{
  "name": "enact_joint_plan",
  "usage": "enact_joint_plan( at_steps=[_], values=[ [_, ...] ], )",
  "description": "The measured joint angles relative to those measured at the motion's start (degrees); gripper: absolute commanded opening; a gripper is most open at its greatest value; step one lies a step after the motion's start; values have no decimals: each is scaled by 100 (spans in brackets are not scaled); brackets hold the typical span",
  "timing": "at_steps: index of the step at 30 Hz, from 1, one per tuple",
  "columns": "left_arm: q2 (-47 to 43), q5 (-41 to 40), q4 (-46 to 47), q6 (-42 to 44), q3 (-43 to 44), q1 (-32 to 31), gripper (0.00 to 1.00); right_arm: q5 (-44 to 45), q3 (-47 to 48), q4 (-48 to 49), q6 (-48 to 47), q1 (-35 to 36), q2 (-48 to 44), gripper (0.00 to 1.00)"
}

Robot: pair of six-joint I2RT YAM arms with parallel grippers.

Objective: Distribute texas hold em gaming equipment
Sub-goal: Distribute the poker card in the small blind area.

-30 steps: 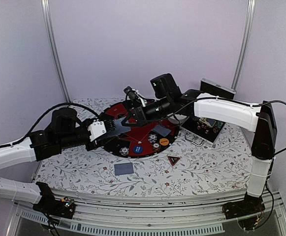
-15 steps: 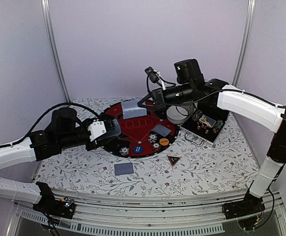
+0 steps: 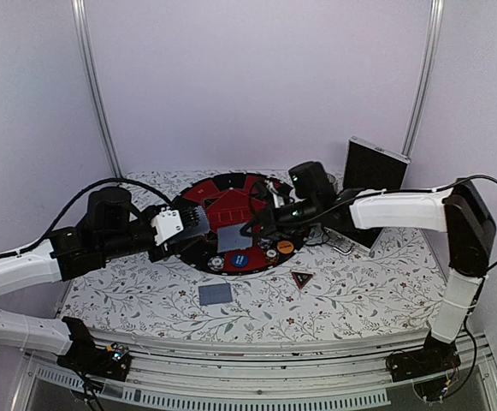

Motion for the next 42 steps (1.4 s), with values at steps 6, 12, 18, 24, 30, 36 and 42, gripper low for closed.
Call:
enact_joint_plan(
  at_steps=[6, 12, 18, 24, 30, 36, 42],
  values=[
    [-26, 0, 0, 0, 0, 0, 53, -258, -13, 363, 723, 737, 1552, 2],
    [-31, 2, 2, 0, 0, 0, 53, -435, 105, 527, 1139, 841, 1971, 2],
    [-31, 2, 2, 0, 0, 0, 54, -542, 208, 767, 1346, 820, 2146, 2],
    [-31, 2, 2, 0, 0, 0, 53, -538, 326, 894, 1403, 811, 2199, 2],
    [-31, 2, 2, 0, 0, 0, 54, -525, 328, 885, 1408, 802, 2330, 4],
    [-31, 2, 2, 0, 0, 0, 53, -387, 380, 662, 1349, 730, 2358, 38],
    [-31, 2, 2, 0, 0, 0, 53, -160, 505, 236, 1121, 699, 2352, 59]
  ],
)
